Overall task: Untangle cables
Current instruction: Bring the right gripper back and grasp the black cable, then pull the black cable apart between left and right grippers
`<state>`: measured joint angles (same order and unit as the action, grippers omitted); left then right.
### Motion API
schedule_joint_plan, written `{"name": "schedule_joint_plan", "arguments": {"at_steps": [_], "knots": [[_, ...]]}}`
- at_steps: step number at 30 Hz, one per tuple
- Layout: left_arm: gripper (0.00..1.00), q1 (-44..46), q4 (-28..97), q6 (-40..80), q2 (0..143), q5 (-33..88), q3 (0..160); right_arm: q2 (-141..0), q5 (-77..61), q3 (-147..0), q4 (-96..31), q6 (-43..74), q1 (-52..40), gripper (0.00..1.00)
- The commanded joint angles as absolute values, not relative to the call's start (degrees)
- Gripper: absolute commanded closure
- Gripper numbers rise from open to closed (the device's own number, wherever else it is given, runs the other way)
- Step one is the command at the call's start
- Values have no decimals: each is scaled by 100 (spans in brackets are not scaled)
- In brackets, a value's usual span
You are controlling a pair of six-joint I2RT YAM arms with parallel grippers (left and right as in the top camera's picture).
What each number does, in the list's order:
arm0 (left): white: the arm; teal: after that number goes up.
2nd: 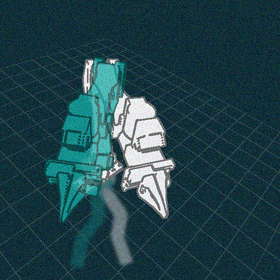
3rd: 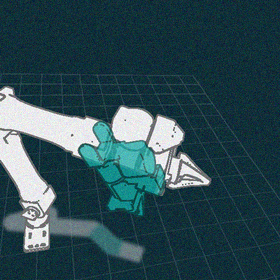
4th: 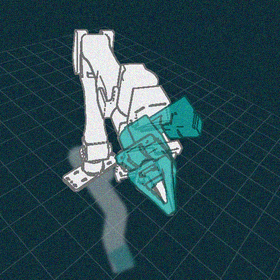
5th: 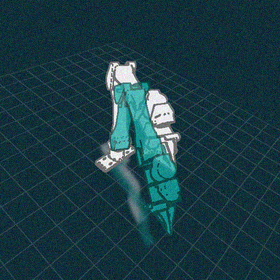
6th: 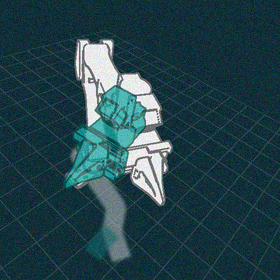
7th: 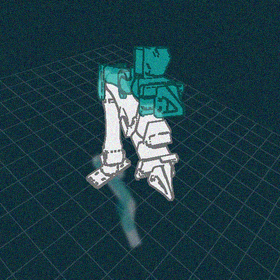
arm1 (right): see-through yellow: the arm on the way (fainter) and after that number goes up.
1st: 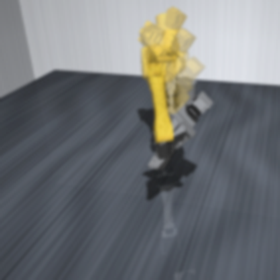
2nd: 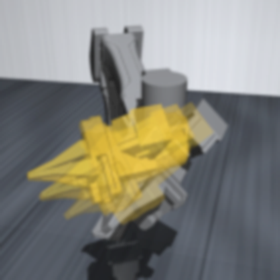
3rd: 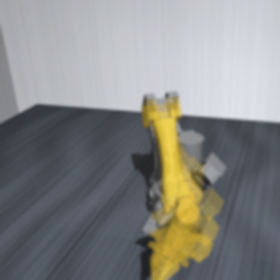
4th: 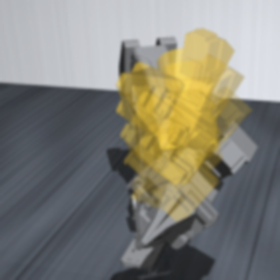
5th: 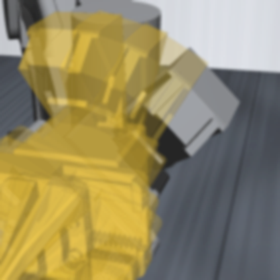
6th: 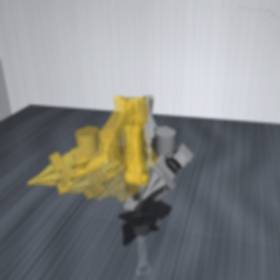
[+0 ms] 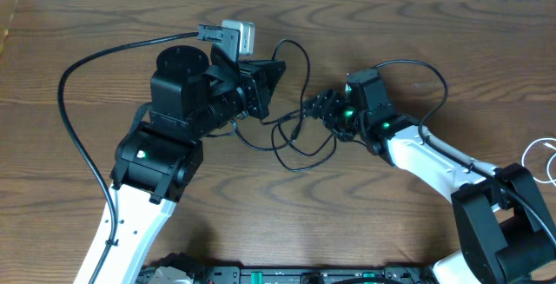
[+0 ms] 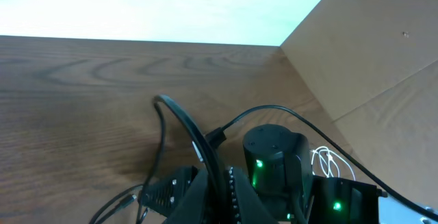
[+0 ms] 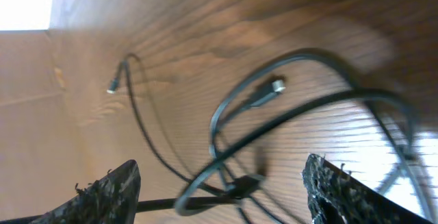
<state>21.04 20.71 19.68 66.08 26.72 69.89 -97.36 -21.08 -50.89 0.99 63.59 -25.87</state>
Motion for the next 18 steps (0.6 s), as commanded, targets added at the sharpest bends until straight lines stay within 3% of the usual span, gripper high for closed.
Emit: {"name": "schedule_joint_plan", "arguments": {"at_steps": [1,3,7,18], "knots": [[92,2084,2067,1955,6510,2744,7008,-9765,-1984,-5153,202,6989,-2683,30],[93,2084,2069,1951,6510,2744,7008,-9765,-1885,-5153,246,6989,-2714,36],[93,2084,2067,1894,6510,2744,7008,-9765,-1656,-5153,235,6980,-2788,63],[93,2084,2447,1605,6510,2014,7008,-9765,-742,-5153,-60,6318,-2904,84]]}}
